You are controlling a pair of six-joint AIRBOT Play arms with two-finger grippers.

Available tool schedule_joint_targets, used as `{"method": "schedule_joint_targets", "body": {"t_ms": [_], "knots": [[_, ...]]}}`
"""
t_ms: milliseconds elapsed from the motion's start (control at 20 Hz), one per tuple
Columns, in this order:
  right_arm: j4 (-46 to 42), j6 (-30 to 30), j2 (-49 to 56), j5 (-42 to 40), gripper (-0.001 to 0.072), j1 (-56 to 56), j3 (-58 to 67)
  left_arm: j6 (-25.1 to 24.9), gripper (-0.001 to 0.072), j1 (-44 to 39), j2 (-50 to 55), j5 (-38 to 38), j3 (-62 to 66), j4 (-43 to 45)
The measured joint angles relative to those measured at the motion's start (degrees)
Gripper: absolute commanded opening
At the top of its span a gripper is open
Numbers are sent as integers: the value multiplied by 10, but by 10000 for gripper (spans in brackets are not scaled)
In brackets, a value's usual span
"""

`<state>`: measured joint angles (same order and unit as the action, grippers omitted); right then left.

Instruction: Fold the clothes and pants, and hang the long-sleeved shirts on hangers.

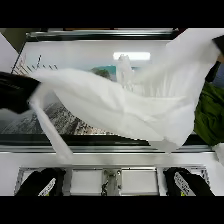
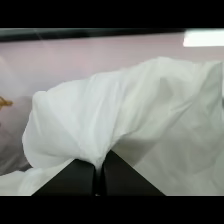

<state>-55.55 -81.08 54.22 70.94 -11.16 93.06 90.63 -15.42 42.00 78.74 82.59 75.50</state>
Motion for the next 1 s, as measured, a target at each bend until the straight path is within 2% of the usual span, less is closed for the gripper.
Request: {"method": "schedule_joint_targets", "body": {"t_ms": [300, 350, 400, 450, 600, 650, 700, 850, 1000], "knots": [[-157, 0, 155, 17, 20, 123, -34, 7, 9, -10, -9, -118, -290, -5], [-178, 0, 181, 8, 136, 140, -36, 9, 9, -17, -9, -133, -323, -5], [-193, -5, 206, -1, 498, 153, -37, 9, 9, -26, -9, -144, -350, -5], [-202, -14, 225, -9, 720, 162, -38, 9, 9, -37, -9, -153, -376, -5], [-216, -30, 257, -18, 711, 176, -39, 9, 9, -63, -10, -168, -427, -4], [-221, -34, 257, -17, 667, 178, -39, 9, 9, -68, -10, -171, -438, -3], [-226, -38, 252, -12, 588, 180, -38, 9, 10, -72, -10, -173, -446, -3], [-237, -64, 222, 36, 587, 188, -38, 9, 9, -78, -10, -176, -459, -2], [-271, -125, 204, 120, 587, 218, -43, 9, 9, -80, -10, -177, -464, -1]]}}
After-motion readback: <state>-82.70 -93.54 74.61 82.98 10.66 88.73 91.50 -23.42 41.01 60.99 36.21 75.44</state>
